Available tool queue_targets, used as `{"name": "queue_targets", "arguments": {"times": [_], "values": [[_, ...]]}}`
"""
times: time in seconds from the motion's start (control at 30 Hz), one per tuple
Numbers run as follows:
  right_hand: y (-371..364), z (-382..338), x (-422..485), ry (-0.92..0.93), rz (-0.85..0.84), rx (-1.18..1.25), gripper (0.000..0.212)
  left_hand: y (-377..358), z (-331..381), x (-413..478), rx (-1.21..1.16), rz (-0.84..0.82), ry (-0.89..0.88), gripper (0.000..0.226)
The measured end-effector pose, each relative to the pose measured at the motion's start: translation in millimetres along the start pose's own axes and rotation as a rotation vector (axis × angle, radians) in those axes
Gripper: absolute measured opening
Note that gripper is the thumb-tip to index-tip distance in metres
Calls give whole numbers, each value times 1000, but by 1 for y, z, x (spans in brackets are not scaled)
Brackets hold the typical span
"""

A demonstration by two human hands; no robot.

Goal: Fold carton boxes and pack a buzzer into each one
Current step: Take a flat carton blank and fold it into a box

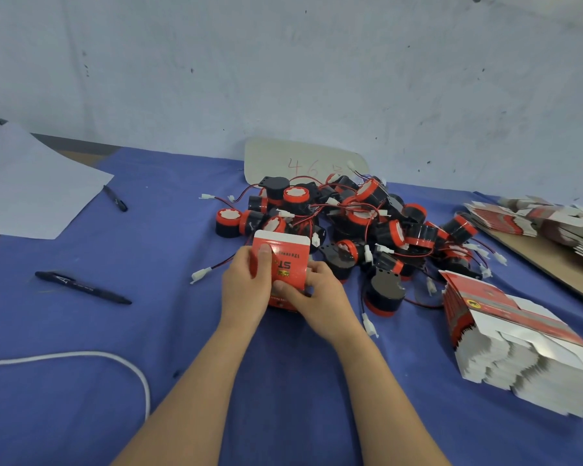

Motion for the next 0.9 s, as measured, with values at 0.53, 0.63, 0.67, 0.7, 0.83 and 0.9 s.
{"name": "queue_targets", "arguments": {"times": [0.53,0.63,0.67,0.7,0.83,0.9], "values": [[-3,-13,3,66,55,-129,36,-11,-3,2,-181,-61,91,20],[17,-9,-1,30,243,64,18,0,-10,3,-204,-4,137,26],[20,-6,-3,8,269,106,22,-2,-10,2,-211,-8,143,31],[21,-5,-4,-7,268,121,21,-5,-10,1,-213,-18,148,37],[13,-3,-3,-26,170,211,14,-10,1,-2,-147,-21,139,45],[9,1,-2,-54,173,298,12,-12,6,-4,-105,-44,111,51]]}}
Point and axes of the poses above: each hand's wrist, its own x-axis towards the middle knuckle, its own y-axis out of the back of the hand, z = x × y, the point moved 8 cm from there along x, towards the middle knuckle, and after that the axes turned 14 degrees about -z, right-handed, at the moved point
